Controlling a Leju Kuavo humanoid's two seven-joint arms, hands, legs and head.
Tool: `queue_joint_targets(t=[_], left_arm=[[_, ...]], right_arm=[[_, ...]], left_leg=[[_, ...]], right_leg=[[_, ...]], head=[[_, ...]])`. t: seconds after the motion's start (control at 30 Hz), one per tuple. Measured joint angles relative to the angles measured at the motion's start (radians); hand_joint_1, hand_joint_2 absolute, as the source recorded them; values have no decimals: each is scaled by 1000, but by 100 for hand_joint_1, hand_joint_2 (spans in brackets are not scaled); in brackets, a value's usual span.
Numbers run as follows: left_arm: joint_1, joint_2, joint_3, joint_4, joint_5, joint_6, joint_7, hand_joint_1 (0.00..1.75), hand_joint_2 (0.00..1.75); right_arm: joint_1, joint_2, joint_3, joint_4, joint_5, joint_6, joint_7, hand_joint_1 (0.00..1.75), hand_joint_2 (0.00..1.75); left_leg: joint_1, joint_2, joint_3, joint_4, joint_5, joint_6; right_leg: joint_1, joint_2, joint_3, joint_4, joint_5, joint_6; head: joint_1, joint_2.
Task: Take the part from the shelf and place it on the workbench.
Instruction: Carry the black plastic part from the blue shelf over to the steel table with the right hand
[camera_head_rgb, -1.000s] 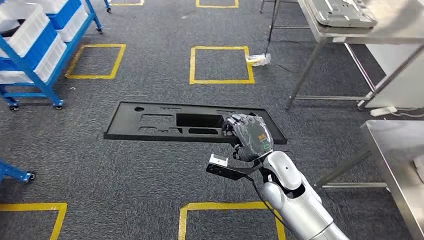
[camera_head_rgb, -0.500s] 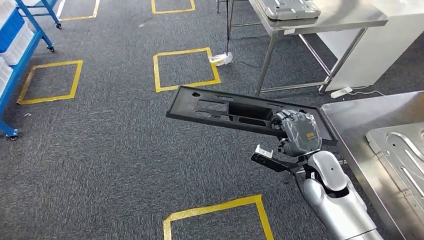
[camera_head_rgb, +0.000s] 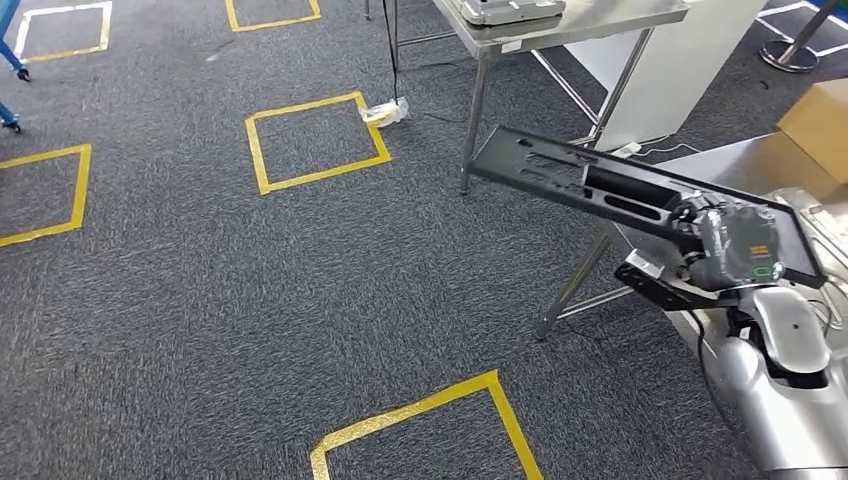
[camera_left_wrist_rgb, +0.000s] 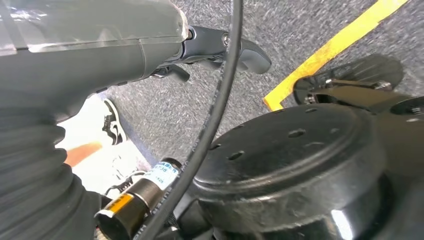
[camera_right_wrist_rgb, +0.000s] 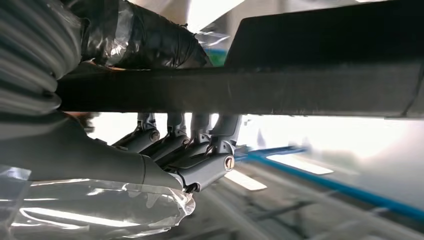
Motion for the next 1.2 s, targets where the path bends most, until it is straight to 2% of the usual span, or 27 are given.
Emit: queue_joint_targets(t=[0.03, 0.1, 0.13, 0.17, 0.2, 0.23, 0.27, 0.3, 0.33, 0.37, 0.4, 0.47, 0.5, 0.53, 0.6, 0.63, 0.7, 0.77, 0.8, 0.83, 0.87, 0.9, 0.97, 1.0, 1.03, 1.13, 1.2], left_arm=[[2, -4, 3, -9, 5, -2, 3, 0, 175], [4, -13, 8, -25, 16, -5, 8, 0, 175], [4, -17, 9, -31, 23, -8, 12, 0, 175], [4, -20, 11, -36, 32, -12, 16, 0, 175], [4, -22, 13, -39, 41, -16, 22, 0, 175], [4, -24, 16, -40, 50, -18, 29, 0, 175], [5, -25, 20, -41, 60, -18, 37, 0, 175], [6, -26, 24, -41, 70, -18, 48, 0, 175], [7, -26, 29, -42, 82, -18, 60, 0, 175], [7, -26, 33, -44, 95, -18, 75, 0, 175], [8, -26, 39, -48, 108, -20, 89, 0, 175], [9, -26, 59, -62, 125, -40, 120, 0, 175], [9, -26, 72, -71, 126, -56, 131, 0, 175], [9, -27, 86, -81, 120, -72, 139, 0, 175], [7, -27, 107, -95, 103, -87, 141, 0, 175], [7, -28, 114, -99, 96, -87, 138, 0, 175], [9, -30, 121, -105, 95, -77, 130, 0, 175], [16, -32, 124, -108, 110, -66, 129, 0, 175], [19, -34, 125, -108, 123, -65, 135, 0, 175], [21, -35, 125, -110, 138, -69, 146, 0, 175], [23, -35, 127, -113, 150, -79, 159, 0, 175], [23, -36, 132, -118, 155, -94, 172, 0, 175], [17, -35, 154, -130, 129, -134, 184, 0, 175], [12, -34, 168, -135, 104, -151, 182, 0, 175], [6, -34, 184, -138, 74, -161, 173, 0, 175], [-6, -36, 212, -138, 18, -140, 124, 0, 175], [-7, -40, 213, -125, 23, -97, 94, 0, 175]], right_arm=[[-7, -5, -13, 6, 0, 1, 0, 175, 175], [-15, -17, -29, 15, 5, 3, 1, 175, 175], [-17, -24, -35, 18, 10, 4, 3, 175, 175], [-19, -30, -41, 21, 15, 4, 7, 175, 175], [-22, -34, -47, 25, 18, 4, 11, 175, 175], [-22, -36, -51, 28, 19, 1, 15, 175, 175], [-21, -36, -54, 32, 21, -1, 17, 175, 175], [-17, -35, -55, 35, 25, -4, 17, 175, 175], [-12, -32, -55, 39, 33, -6, 16, 175, 175], [-6, -26, -55, 43, 47, -8, 17, 175, 175], [-3, -16, -55, 47, 65, -9, 22, 175, 175], [-5, 20, -51, 59, 108, -13, 47, 175, 175], [-8, 39, -45, 68, 122, -16, 63, 175, 175], [-12, 55, -38, 76, 129, -19, 77, 175, 175], [-11, 64, -26, 86, 119, -23, 91, 175, 175], [-7, 60, -23, 87, 109, -24, 93, 175, 175], [-3, 46, -23, 88, 89, -27, 89, 175, 175], [-3, 37, -24, 88, 81, -27, 81, 175, 175], [-2, 38, -23, 90, 84, -25, 75, 175, 175], [-3, 42, -23, 94, 93, -22, 69, 175, 175], [-10, 51, -20, 104, 108, -19, 64, 175, 175], [-22, 65, -13, 118, 127, -17, 64, 175, 175], [-57, 97, 11, 154, 154, -19, 76, 175, 175], [-73, 109, 24, 169, 157, -22, 83, 175, 175], [-83, 116, 34, 180, 152, -26, 89, 175, 175], [-83, 101, 44, 191, 113, -34, 92, 175, 175], [-67, 64, 34, 183, 81, -35, 77, 175, 175]], left_leg=[[-3, 8, 4, -1, -3, -6], [-3, 26, 15, -7, -10, -18], [-1, 22, 19, -1, -17, -23], [2, 6, 14, 16, -31, -26], [4, -18, -5, 59, -55, -27], [5, -46, -36, 123, -85, -26], [4, -63, -77, 197, -116, -23], [2, -71, -115, 264, -137, -21], [1, -73, -141, 301, -137, -18], [-2, -75, -150, 298, -116, -14], [-4, -79, -140, 257, -76, -8], [-6, -116, -94, 121, 8, 8], [-7, -135, -74, 69, 30, 13], [-8, -149, -61, 38, 38, 16], [-10, -142, -49, 21, 36, 18], [-10, -133, -43, 11, 40, 21], [-6, -113, -29, -14, 49, 28], [-4, -90, -17, -26, 49, 31], [-4, -77, -13, -27, 46, 30], [-3, -65, -10, -26, 42, 28], [-1, -52, -7, -25, 37, 24], [2, -37, -2, -23, 31, 19], [5, -9, 6, -17, 17, 4], [4, 2, 10, -13, 10, -4], [1, 10, 14, -11, 5, -11], [0, 20, 26, -14, -5, -27], [5, -11, 16, 21, -33, -31]], right_leg=[[5, -6, 5, -13, -2, -7], [11, 16, 6, -12, -5, -26], [11, 27, 9, -14, -6, -34], [10, 37, 13, -16, -7, -44], [10, 47, 18, -19, -8, -53], [11, 56, 20, -20, -10, -61], [15, 67, 22, -20, -13, -68], [19, 80, 25, -20, -15, -73], [24, 94, 28, -19, -17, -76], [29, 109, 31, -18, -19, -78], [32, 124, 34, -17, -21, -80], [35, 156, 35, -10, -26, -80], [34, 172, 32, -7, -27, -77], [31, 186, 29, -4, -28, -72], [25, 208, 26, -8, -26, -59], [23, 206, 26, -8, -27, -53], [26, 156, 10, 26, -51, -44], [21, 95, -43, 129, -100, -34], [16, 83, -75, 187, -119, -28], [9, 78, -98, 223, -123, -22], [3, 74, -105, 226, -108, -15], [-3, 67, -93, 190, -77, -9], [-8, 35, -35, 62, -10, 3], [-6, 22, -13, 15, 7, 2], [-2, 14, -2, -8, 9, -4], [4, 30, 1, -8, -3, -34], [3, 43, 11, -11, -7, -50]], head=[[-1, 0], [-2, 0], [-2, 0], [-2, 0], [-3, 0], [-4, 0], [-4, 0], [-5, 0], [-5, 0], [-5, 0], [-5, 0], [-4, 0], [-4, 0], [-4, 0], [-5, 0], [-5, 0], [0, 0], [5, 0], [5, 0], [6, 0], [6, 0], [5, 0], [6, 0], [6, 0], [5, 0], [0, 0], [-2, 0]])
